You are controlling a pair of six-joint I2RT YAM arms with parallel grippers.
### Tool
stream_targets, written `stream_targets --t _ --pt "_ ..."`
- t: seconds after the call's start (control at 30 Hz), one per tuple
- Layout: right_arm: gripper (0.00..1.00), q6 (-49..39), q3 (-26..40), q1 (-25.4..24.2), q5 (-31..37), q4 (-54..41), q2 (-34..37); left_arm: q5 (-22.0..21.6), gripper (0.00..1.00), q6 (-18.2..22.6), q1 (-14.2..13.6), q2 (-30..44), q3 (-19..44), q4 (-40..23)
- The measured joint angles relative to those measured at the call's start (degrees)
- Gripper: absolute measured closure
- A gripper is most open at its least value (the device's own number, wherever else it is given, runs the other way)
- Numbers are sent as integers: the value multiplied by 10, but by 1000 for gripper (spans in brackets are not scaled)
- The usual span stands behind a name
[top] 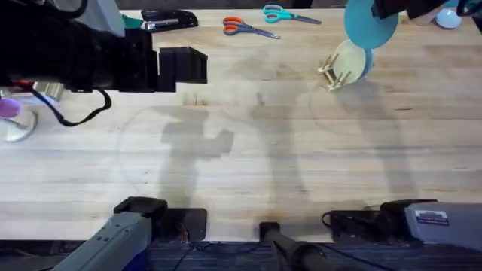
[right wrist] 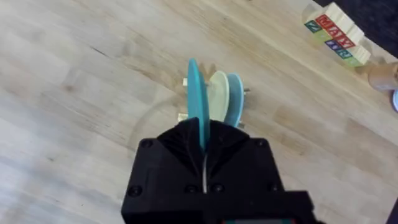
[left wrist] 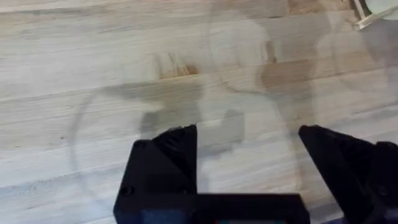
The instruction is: Pick up the plates from the table one by one and place each into a slot on the dish rack.
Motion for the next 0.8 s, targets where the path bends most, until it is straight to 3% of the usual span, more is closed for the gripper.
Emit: stream_targets --t 0.8 --pt "970 17 0 0 23 -1 15 0 7 0 0 0 0 0"
